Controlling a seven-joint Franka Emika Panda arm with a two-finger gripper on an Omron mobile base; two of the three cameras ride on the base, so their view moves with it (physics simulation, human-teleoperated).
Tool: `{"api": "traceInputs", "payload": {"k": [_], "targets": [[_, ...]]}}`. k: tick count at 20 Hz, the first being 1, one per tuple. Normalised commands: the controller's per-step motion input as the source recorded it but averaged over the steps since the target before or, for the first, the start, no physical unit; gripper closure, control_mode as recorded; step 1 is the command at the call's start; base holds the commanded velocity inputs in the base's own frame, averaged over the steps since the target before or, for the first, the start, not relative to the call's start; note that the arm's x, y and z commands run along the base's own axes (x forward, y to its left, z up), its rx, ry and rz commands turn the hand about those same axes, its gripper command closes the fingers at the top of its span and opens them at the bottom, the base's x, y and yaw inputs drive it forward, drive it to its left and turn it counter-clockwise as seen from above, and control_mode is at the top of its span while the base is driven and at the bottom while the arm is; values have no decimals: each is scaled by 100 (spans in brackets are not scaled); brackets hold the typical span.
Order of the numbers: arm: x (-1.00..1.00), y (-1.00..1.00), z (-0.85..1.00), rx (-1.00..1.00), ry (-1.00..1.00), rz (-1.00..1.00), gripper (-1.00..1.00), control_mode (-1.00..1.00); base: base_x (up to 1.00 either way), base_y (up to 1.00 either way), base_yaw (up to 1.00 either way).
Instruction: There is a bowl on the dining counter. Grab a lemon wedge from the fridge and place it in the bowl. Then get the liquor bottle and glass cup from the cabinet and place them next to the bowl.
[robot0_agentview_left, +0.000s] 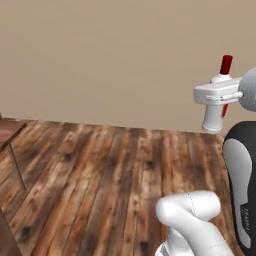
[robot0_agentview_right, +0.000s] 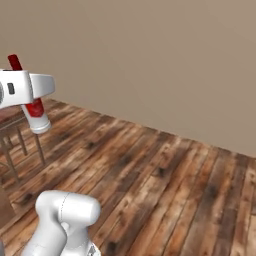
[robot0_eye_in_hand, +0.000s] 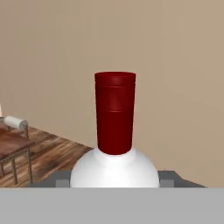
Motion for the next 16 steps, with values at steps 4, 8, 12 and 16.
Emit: {"api": "traceInputs", "payload": {"k": [4,8,12,16], "targets": [[0,0,0,0,0,0,100,100,76,-90,42],[0,0,0,0,0,0,100,100,75,-83,44],[0,0,0,0,0,0,100,100,77,-69,49],[0,0,0,0,0,0,100,100,81,-62,52]]}}
